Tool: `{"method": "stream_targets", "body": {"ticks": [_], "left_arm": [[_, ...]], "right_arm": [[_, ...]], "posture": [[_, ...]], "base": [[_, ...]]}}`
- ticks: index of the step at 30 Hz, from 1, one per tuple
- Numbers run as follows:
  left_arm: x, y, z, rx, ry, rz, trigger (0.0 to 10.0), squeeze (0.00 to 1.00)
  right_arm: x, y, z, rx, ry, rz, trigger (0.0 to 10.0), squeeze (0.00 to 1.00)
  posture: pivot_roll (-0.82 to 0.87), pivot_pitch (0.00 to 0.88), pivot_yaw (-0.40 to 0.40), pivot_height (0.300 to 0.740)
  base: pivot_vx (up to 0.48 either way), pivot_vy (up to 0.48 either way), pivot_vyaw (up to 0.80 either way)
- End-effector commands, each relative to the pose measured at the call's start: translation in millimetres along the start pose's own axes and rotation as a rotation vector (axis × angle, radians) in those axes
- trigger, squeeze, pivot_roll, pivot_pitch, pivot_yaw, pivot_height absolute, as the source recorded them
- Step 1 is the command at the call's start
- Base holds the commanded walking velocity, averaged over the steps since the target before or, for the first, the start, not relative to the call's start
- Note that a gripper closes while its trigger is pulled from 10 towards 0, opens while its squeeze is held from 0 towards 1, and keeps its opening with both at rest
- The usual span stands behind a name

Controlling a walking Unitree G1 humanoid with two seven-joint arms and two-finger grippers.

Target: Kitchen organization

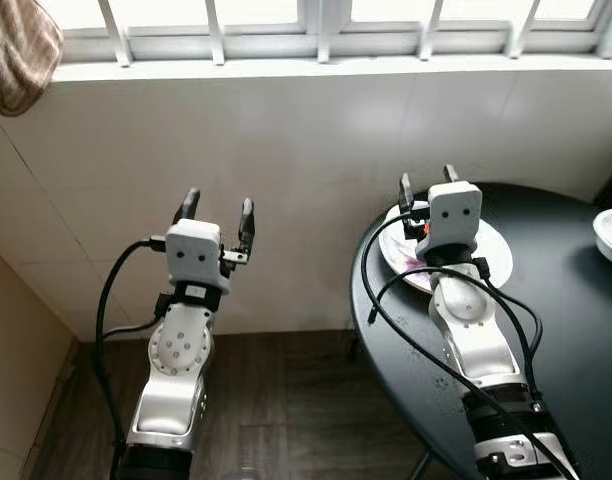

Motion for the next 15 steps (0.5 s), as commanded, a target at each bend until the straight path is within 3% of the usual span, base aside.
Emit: {"method": "stream_targets", "body": {"ticks": [1,15], "left_arm": [[0.6,1.5,-6.0,-0.019,-0.009,0.0,10.0,0.0],[-1.4,1.6,-9.8,-0.035,-0.007,0.014,10.0,0.0]], "right_arm": [[-2.6,0.2,-10.0,-0.025,-0.026,0.009,10.0,0.0],[-6.0,1.0,-9.5,-0.025,-0.013,0.03,10.0,0.0]], "posture": [[0.05,0.009,-0.047,0.74],[0.04,0.01,-0.045,0.74]], "base": [[0.0,0.0,0.0],[0.0,0.0,0.0]]}}
Point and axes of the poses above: a point about 5 cm out from each wrist's last joint towards the gripper, its own y axis pointing out of the wrist towards the gripper, its own x axis along the axis of the wrist's last joint, z = x × y, the point moved 4 cm from there along y, pointing out of the wrist towards the gripper, and after that the axes turned 7 degrees about -y, right-handed, at the moved point
